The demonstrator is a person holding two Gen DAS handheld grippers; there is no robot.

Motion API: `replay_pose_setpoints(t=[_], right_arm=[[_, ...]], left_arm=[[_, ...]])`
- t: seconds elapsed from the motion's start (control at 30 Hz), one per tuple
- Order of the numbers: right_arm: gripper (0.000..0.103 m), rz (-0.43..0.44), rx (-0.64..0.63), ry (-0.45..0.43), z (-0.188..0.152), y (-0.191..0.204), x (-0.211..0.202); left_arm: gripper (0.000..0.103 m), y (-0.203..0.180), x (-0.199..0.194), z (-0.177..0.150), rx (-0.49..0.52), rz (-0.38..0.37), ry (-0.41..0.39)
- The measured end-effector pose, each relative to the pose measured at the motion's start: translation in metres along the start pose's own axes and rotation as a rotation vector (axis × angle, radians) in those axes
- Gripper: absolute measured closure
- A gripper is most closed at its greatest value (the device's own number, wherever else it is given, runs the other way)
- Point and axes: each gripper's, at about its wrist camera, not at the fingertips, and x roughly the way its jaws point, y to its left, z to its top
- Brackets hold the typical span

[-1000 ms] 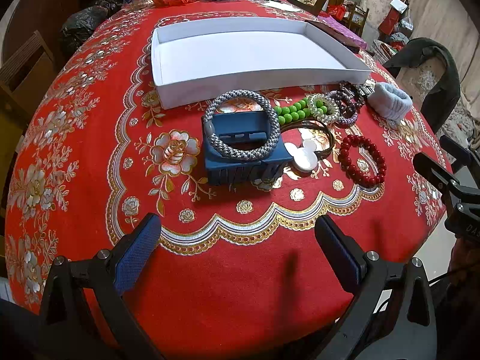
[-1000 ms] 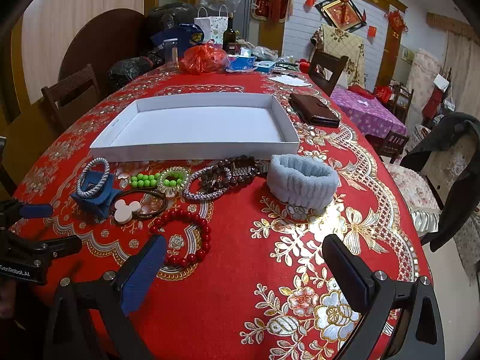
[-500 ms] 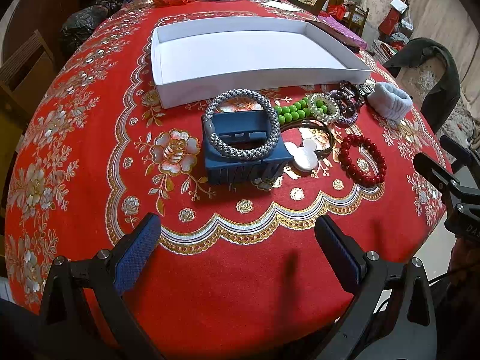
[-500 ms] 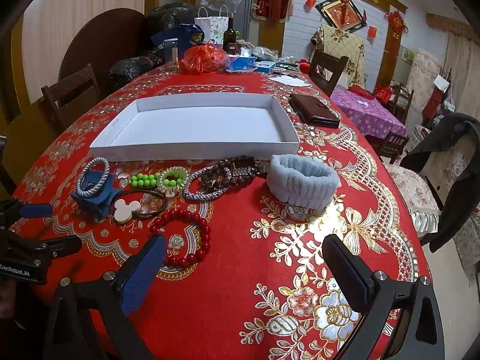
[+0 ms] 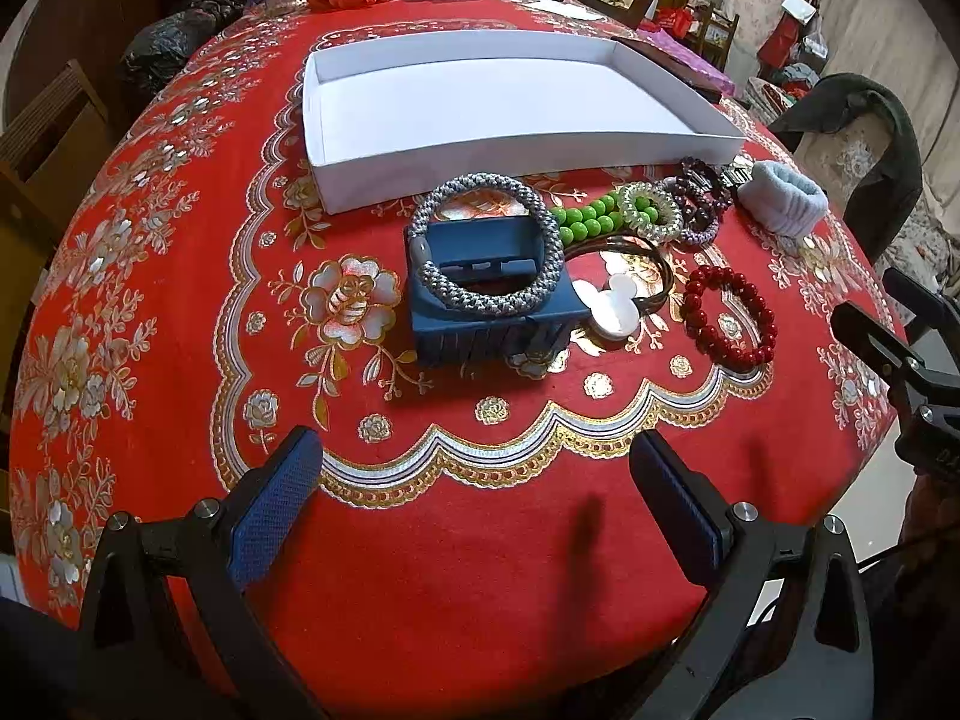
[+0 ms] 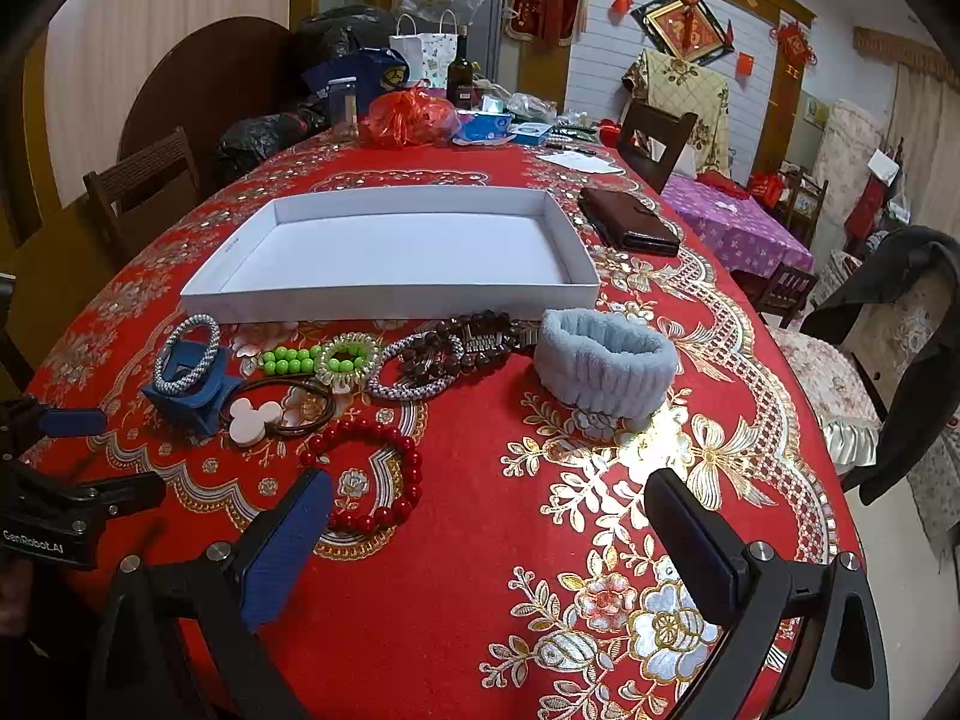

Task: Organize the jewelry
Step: 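Lower the left tool onto the grey braided bracelet and close it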

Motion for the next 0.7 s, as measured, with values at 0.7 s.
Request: replay_pose_setpoints(t=[0.7], right_arm=[[0.001,0.009,0.009,-0.015,0.004,-0.001,-0.007]], left_arm=[[0.001,0.032,-0.019,0.038,-0.05,-0.082,-0.087]])
